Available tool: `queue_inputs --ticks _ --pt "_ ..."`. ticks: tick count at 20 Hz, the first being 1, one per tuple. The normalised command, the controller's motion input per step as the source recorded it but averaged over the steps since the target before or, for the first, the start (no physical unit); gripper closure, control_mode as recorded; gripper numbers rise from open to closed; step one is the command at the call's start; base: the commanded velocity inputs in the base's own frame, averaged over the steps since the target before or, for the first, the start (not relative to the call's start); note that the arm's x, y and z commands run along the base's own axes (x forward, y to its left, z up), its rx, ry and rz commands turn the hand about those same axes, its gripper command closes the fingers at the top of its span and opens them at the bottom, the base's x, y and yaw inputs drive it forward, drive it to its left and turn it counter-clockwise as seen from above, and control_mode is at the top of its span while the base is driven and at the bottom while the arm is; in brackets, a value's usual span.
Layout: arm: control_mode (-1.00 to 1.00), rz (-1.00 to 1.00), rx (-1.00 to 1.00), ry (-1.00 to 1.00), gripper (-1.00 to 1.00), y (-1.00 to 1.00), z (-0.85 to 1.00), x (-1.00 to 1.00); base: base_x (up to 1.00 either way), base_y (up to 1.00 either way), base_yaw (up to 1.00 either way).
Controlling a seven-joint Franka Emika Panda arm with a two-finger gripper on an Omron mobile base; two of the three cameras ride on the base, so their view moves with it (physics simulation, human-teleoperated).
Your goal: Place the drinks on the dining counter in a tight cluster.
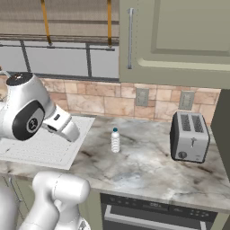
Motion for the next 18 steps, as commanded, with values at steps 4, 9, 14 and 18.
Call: queue_inputs --ticks 4,9,14,18 --pt "-1.0 0.0 -0.06 0.02 -1.0 -0.22 -0.41 0.59 0.0 0.0 0.0" --pt "-1.0 0.0 -0.05 0.0 -1.0 -0.36 -0.32 0.62 0.0 0.0 0.0" --pt "-1.0 0.0 -0.01 0.0 -1.0 -0.35 -0.16 0.58 0.0 0.0 0.0" --pt "-1.0 0.0 0.0 0.0 -1.0 -0.12 -0.19 0.42 0.0 0.0 0.0"
